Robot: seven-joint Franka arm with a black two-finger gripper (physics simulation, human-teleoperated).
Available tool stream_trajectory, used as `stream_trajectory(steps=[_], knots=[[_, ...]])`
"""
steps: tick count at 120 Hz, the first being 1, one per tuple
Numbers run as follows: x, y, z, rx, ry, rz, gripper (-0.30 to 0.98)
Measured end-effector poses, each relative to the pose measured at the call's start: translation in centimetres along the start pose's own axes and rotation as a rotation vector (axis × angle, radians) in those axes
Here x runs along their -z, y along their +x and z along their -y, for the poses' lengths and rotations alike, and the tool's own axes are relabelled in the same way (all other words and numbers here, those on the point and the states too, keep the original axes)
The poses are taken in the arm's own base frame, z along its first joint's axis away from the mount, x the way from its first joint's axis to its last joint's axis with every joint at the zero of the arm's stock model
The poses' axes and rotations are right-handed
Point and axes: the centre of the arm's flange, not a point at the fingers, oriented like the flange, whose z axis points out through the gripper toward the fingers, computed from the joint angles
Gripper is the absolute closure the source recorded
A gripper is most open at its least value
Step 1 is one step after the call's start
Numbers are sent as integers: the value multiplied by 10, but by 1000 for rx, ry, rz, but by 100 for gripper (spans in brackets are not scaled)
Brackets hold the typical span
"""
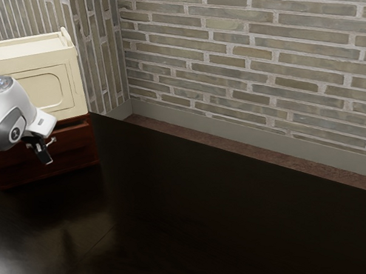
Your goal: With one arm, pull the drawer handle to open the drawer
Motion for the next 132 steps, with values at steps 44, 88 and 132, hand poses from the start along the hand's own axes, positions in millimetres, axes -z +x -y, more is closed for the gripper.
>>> stream_trajectory(steps=[44,88,132], knots=[[-11,-2,-8,-14,-23,-1,0],[1,0,-36,-20,-40,9,0],[10,2,-62,2,-53,20,0]])
